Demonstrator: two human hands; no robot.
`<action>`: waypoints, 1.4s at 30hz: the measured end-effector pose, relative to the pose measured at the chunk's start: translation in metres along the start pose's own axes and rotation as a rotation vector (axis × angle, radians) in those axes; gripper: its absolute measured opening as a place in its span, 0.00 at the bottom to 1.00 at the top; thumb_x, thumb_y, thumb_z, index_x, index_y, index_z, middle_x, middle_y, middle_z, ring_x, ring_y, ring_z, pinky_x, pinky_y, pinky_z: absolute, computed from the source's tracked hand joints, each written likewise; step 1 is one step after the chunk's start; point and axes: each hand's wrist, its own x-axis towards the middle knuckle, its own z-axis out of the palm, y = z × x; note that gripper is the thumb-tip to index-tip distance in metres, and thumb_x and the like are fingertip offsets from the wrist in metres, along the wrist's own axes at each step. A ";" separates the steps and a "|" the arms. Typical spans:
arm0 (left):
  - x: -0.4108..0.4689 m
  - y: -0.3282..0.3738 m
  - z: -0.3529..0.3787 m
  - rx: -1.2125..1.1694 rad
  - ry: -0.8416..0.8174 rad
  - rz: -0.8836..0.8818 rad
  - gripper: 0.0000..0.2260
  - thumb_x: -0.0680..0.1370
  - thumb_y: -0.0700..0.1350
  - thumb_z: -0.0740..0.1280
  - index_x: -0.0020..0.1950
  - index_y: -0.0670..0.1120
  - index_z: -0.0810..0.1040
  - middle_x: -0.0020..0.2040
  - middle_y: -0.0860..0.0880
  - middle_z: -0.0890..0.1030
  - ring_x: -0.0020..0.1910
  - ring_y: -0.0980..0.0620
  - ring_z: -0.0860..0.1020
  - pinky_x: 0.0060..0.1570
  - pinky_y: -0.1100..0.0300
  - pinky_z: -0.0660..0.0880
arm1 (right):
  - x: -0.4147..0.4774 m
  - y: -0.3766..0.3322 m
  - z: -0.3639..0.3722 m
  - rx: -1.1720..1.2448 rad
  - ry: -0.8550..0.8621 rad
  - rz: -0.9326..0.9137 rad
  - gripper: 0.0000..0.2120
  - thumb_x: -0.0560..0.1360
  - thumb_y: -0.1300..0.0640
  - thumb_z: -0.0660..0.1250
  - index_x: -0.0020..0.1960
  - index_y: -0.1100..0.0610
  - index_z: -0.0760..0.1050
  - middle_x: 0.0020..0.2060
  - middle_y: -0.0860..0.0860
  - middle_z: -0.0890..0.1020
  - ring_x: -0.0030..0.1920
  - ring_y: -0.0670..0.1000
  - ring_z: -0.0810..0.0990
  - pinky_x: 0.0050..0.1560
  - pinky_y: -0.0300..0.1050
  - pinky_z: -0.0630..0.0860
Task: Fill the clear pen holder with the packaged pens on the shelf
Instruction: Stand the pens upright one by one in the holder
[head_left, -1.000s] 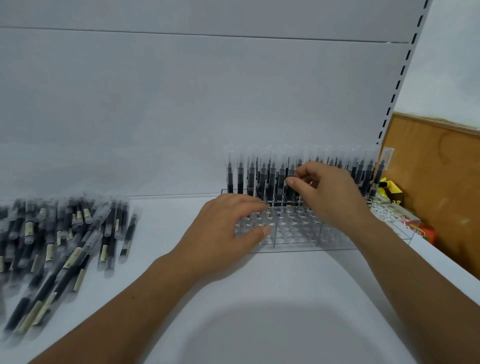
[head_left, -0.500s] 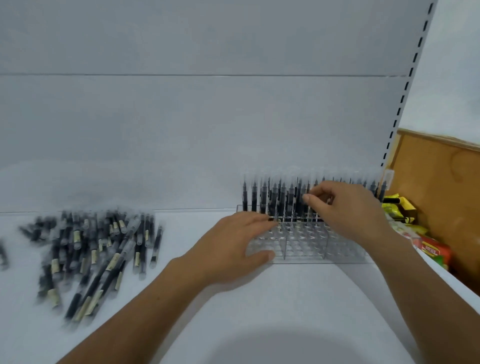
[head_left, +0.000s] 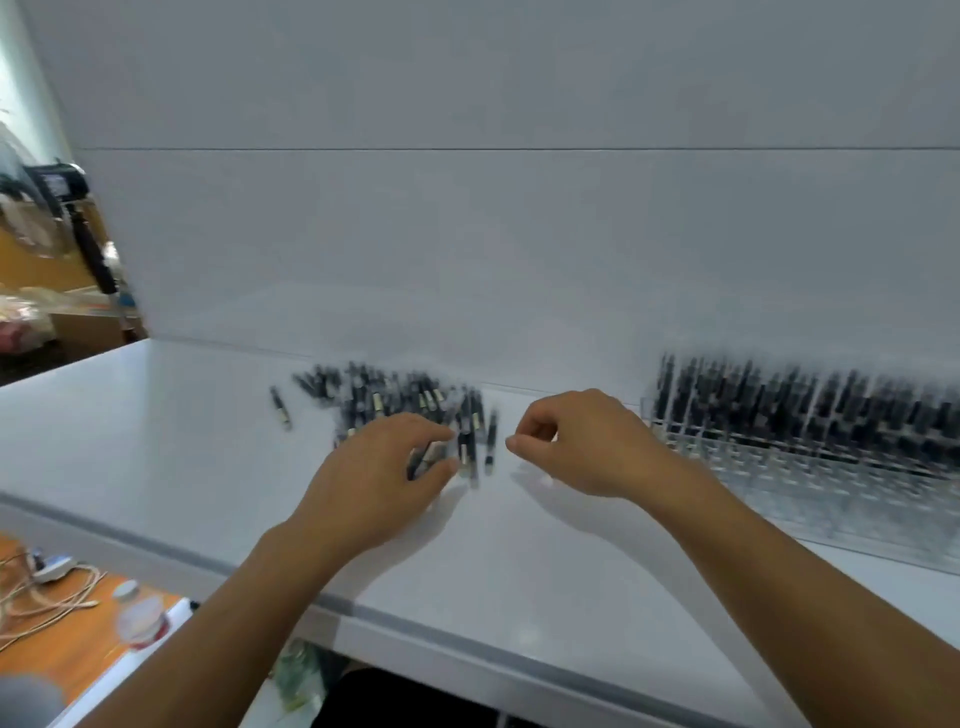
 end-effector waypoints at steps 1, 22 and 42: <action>-0.006 -0.008 -0.003 0.005 0.019 -0.035 0.15 0.78 0.56 0.64 0.63 0.56 0.77 0.61 0.59 0.77 0.60 0.57 0.74 0.54 0.62 0.70 | 0.007 -0.006 0.008 -0.012 -0.024 0.005 0.10 0.77 0.42 0.63 0.46 0.46 0.79 0.40 0.41 0.81 0.47 0.47 0.79 0.49 0.45 0.76; 0.041 -0.008 0.000 0.149 -0.237 -0.363 0.20 0.73 0.63 0.66 0.45 0.46 0.79 0.41 0.50 0.83 0.42 0.52 0.81 0.43 0.57 0.77 | 0.044 0.000 0.057 0.022 0.001 0.257 0.14 0.72 0.48 0.66 0.44 0.59 0.79 0.40 0.52 0.82 0.43 0.54 0.80 0.42 0.46 0.75; 0.068 -0.003 -0.002 0.078 -0.327 -0.370 0.13 0.74 0.49 0.69 0.42 0.38 0.83 0.33 0.48 0.81 0.31 0.51 0.75 0.46 0.55 0.79 | 0.038 0.014 0.060 0.989 -0.045 0.331 0.05 0.76 0.64 0.67 0.48 0.65 0.81 0.32 0.56 0.81 0.29 0.49 0.74 0.30 0.39 0.71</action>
